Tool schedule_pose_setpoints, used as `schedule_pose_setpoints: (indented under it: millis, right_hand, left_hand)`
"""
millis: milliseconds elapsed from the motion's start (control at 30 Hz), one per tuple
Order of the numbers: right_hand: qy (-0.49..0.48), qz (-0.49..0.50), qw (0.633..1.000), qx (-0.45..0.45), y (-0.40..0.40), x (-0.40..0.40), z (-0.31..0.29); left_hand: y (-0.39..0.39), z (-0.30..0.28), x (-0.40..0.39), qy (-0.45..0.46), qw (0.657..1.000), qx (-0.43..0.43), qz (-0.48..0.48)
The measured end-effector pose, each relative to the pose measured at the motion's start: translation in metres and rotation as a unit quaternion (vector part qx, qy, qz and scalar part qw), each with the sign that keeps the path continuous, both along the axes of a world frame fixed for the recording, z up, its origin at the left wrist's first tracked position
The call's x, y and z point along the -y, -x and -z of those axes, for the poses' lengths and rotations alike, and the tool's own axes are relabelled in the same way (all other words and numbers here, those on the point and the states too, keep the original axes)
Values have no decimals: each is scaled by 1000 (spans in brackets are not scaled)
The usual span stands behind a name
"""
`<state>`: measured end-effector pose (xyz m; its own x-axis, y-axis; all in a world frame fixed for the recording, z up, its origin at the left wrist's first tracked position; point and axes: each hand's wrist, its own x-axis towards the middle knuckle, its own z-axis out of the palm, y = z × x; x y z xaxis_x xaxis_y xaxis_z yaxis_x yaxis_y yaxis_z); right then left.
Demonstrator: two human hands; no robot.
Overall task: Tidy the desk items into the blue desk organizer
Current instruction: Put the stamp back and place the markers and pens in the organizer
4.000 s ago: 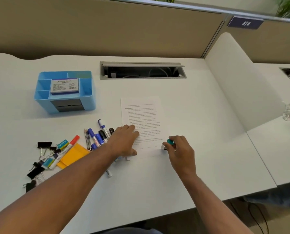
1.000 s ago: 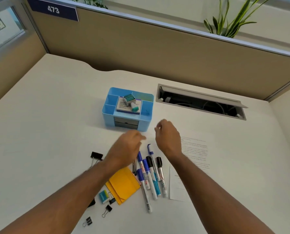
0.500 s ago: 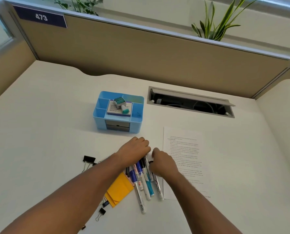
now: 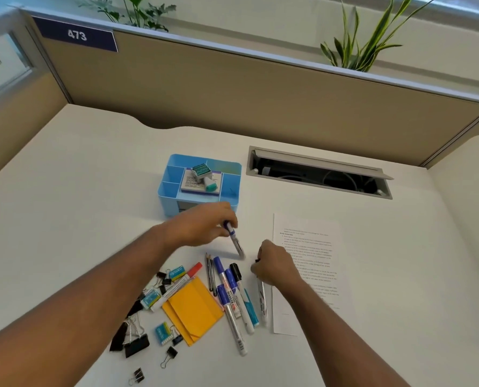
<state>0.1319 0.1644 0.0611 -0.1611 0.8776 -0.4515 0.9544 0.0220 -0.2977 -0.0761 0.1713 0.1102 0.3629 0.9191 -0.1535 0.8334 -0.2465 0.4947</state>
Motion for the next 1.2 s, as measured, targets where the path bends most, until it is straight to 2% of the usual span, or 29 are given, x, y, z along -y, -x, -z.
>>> schedule_pose_setpoints:
  millis: [133, 233, 300, 367, 467, 667, 800, 900, 967, 1067, 1133, 1200]
  right_hand:
    - [-96, 63, 990, -78, 6, -17, -30]
    - [-225, 121, 944, -211, 19, -27, -60]
    - [-311, 127, 895, -294, 28, -32, -75]
    - [-357, 109, 863, -342, 38, -35, -84]
    - [-377, 72, 851, -359, 50, -37, -83]
    - [-342, 31, 874, -343, 61, -38, -57]
    - [-332, -46, 904, -267, 59, -33, -42]
    - [-300, -94, 917, -245, 55, -24, -37]
    - [-295, -64, 921, -246, 49, -15, -33]
    - [-263, -21, 940, -218, 37, -3, -15]
    - [-198, -55, 966, -156, 28, 3, 1]
    - [-100, -103, 985, -98, 23, 10, 13]
  left_hand:
    - [14, -34, 6, -94, 979, 150, -104]
    - [16, -46, 9, -212, 935, 229, -167]
    - [16, -47, 8, -270, 911, 239, -201]
    - [13, -43, 6, -306, 896, 228, -226]
    - [9, -29, 1, -312, 904, 184, -228]
    - [2, -3, -3, -300, 927, 79, -210]
    - [-4, 9, -3, -286, 936, 12, -205]
    - [-6, 15, -1, -269, 944, 9, -192]
    - [-8, 19, 5, -271, 941, 19, -200]
    - [-11, 27, 24, -306, 923, 77, -219]
    - [-13, 41, 39, -278, 939, 83, -183]
    - [-15, 58, 53, -173, 976, 43, -121]
